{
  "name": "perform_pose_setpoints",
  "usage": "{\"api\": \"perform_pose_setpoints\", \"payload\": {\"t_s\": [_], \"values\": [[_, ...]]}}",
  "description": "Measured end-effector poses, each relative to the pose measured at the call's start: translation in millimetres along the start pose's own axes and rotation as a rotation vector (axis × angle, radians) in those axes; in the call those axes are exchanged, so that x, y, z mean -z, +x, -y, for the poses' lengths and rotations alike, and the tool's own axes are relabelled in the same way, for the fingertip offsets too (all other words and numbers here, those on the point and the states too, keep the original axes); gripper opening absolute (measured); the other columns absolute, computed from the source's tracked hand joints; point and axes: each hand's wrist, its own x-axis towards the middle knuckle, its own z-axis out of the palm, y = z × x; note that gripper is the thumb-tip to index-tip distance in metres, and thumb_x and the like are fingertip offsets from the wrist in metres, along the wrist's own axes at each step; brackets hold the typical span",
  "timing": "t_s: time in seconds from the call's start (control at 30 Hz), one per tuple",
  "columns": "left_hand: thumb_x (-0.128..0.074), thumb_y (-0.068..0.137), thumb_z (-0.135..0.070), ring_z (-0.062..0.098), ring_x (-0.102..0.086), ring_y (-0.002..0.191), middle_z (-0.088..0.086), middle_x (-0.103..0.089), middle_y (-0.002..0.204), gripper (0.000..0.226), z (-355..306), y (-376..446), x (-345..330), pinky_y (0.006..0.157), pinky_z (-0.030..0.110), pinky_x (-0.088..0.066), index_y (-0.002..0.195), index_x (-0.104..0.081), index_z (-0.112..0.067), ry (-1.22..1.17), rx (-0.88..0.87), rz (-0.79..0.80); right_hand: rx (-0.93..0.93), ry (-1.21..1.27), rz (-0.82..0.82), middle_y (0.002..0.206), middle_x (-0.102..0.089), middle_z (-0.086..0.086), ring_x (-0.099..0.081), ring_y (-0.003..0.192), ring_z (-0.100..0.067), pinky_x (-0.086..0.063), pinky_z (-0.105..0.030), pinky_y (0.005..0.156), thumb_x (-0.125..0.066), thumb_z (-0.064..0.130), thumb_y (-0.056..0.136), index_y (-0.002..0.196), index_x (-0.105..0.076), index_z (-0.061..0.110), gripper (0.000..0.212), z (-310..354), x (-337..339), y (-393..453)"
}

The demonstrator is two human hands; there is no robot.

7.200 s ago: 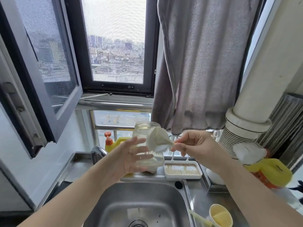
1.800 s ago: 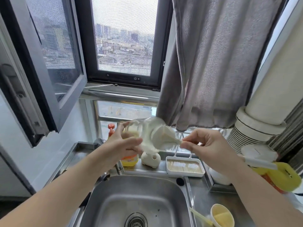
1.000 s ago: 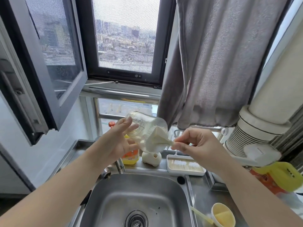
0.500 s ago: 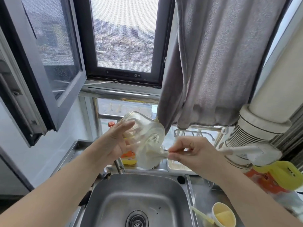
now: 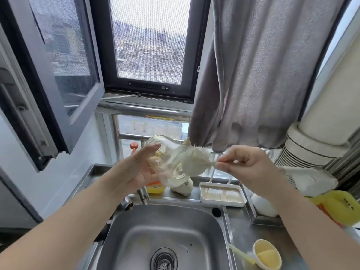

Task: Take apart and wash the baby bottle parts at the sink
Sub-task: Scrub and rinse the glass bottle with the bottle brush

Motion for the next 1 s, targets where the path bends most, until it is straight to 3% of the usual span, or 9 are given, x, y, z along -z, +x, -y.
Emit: {"api": "perform_pose_setpoints", "payload": {"t_s": [0.13,0.3,0.4,0.47,0.53,0.67,0.77,0.87,1.0], "values": [[-0.096,0.033,-0.037,0.030,-0.069,0.093,0.013,-0.069,0.108,0.094,-0.7,0.4,-8.5,0.069,0.044,-0.057,0.116,-0.058,-0.014,-0.030,0.009,0.001,0.034,0.009,0.110,0.064,-0.069,0.005,-0.061,0.058,0.001,-0.046,-0.008,0.059,-0.077,-0.002,0.071,0.073,-0.070,0.001,0.008,8.4,-18.8,1.2],[-0.097,0.026,-0.028,0.023,-0.071,0.070,0.008,-0.072,0.080,0.045,-7.8,-9.6,-6.8,0.055,0.032,-0.057,0.059,-0.069,-0.017,-0.073,-0.052,0.024,-0.014,-0.076,0.114,0.068,-0.070,0.004,-0.064,0.063,-0.001,-0.050,-0.012,0.065,-0.080,0.001,0.069,0.070,-0.071,0.009,0.012,-6.0,-10.2,-8.5],[-0.097,0.025,-0.027,0.026,-0.071,0.076,0.011,-0.071,0.089,0.056,-4.5,-8.5,-6.6,0.058,0.037,-0.058,0.069,-0.065,-0.015,-0.089,-0.055,-0.002,0.019,0.012,-0.019,0.067,-0.070,0.003,-0.063,0.061,0.000,-0.047,-0.009,0.063,-0.078,0.002,0.070,0.073,-0.071,0.004,0.008,2.2,0.4,1.2],[-0.097,0.023,-0.025,0.025,-0.072,0.074,0.013,-0.071,0.090,0.066,-3.8,-6.3,-8.1,0.056,0.036,-0.057,0.076,-0.060,-0.013,-0.103,-0.049,-0.020,0.036,0.044,0.022,0.066,-0.070,0.005,-0.064,0.062,0.001,-0.046,-0.008,0.063,-0.077,-0.002,0.071,0.074,-0.071,0.002,0.008,7.9,-8.8,1.5],[-0.098,0.026,-0.023,0.025,-0.072,0.082,0.017,-0.070,0.102,0.055,-4.4,-6.3,-7.6,0.057,0.032,-0.058,0.071,-0.067,-0.013,-0.112,-0.039,0.004,0.019,0.004,0.129,0.067,-0.070,0.008,-0.067,0.066,-0.001,-0.049,-0.011,0.068,-0.078,-0.002,0.070,0.071,-0.071,0.009,0.014,3.5,-22.1,-6.5],[-0.096,0.040,-0.026,0.035,-0.065,0.104,0.017,-0.066,0.113,0.062,-4.8,-6.7,2.4,0.078,0.045,-0.058,0.092,-0.063,-0.015,-0.047,-0.043,0.009,-0.054,-0.040,0.089,0.067,-0.070,0.005,-0.065,0.065,-0.002,-0.051,-0.014,0.066,-0.081,0.003,0.068,0.065,-0.070,0.016,0.017,-8.9,-9.9,-10.8],[-0.093,0.046,-0.029,0.033,-0.066,0.099,0.016,-0.066,0.112,0.055,-3.6,-6.9,2.5,0.082,0.048,-0.055,0.090,-0.062,-0.017,-0.036,-0.042,0.025,-0.018,0.037,-0.020,0.067,-0.070,-0.001,-0.063,0.063,-0.006,-0.052,-0.017,0.064,-0.080,0.016,0.063,0.066,-0.072,0.013,0.009,-0.6,4.2,-3.2],[-0.095,0.038,-0.031,0.030,-0.067,0.099,0.013,-0.066,0.115,0.056,-3.6,-6.3,-3.2,0.078,0.047,-0.056,0.081,-0.061,-0.020,-0.061,-0.048,0.010,0.001,0.059,0.057,0.064,-0.069,0.004,-0.062,0.060,0.000,-0.048,-0.010,0.060,-0.078,-0.001,0.069,0.070,-0.070,0.006,0.010,5.9,-10.1,-5.0],[-0.097,0.035,-0.031,0.031,-0.061,0.115,0.018,-0.058,0.130,0.077,-5.7,-4.7,-3.7,0.091,0.055,-0.049,0.103,-0.061,-0.020,-0.064,-0.034,-0.007,-0.038,0.047,0.107,0.068,-0.071,0.005,-0.067,0.066,-0.004,-0.055,-0.019,0.068,-0.078,0.001,0.071,0.065,-0.070,0.022,0.024,-0.2,-21.2,-13.3]]}}
